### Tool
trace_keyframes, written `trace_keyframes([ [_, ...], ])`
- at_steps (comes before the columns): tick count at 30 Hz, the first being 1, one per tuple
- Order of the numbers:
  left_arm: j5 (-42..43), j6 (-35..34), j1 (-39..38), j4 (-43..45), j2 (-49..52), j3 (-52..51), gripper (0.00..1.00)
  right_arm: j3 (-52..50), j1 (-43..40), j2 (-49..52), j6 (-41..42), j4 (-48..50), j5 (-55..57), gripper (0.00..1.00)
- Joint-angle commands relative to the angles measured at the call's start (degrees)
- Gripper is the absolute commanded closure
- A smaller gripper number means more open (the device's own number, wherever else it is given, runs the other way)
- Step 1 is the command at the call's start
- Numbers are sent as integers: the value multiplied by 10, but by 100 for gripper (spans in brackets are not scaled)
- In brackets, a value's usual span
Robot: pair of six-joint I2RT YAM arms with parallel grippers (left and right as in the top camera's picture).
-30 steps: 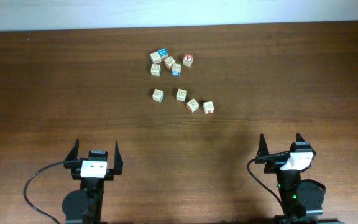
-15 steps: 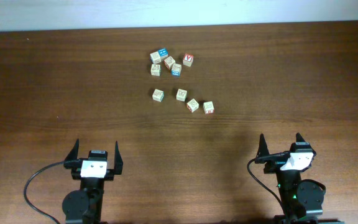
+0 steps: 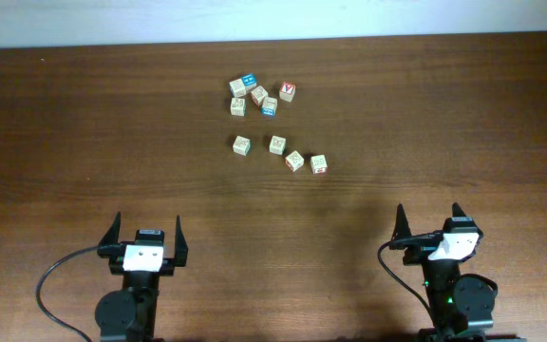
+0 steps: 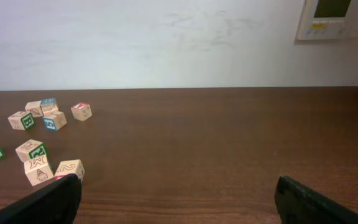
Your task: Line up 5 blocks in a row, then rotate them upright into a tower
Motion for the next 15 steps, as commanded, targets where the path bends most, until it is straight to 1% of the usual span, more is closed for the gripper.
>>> trace_keyframes([
  [1,-3,9,-1,-3,-3,-2,1,-5,-3,-3,-2,0,0,1],
  [2,-3,9,-1,-3,-3,-2,1,-5,-4,-3,-17,4,25,1],
  [5,-2,9,-1,-3,-3,-2,1,-5,-3,-3,-17,3,25,1],
  [6,4,9,-1,6,-3,-2,1,-5,-3,-3,-16,22,24,1],
  [9,20,2,-1,38,-3,-2,1,-4,-3,-3,-15,41,-19,1],
  [11,21,-24,-1,63,0,3,1,11,-3,-2,-15,42,-43,1],
  [14,27,-25,-1,62,37,47,1,66,-3,19,-15,22,-82,1],
  [15,26,-25,-1,62,65,78,1,91,-3,35,-15,12,-89,1],
])
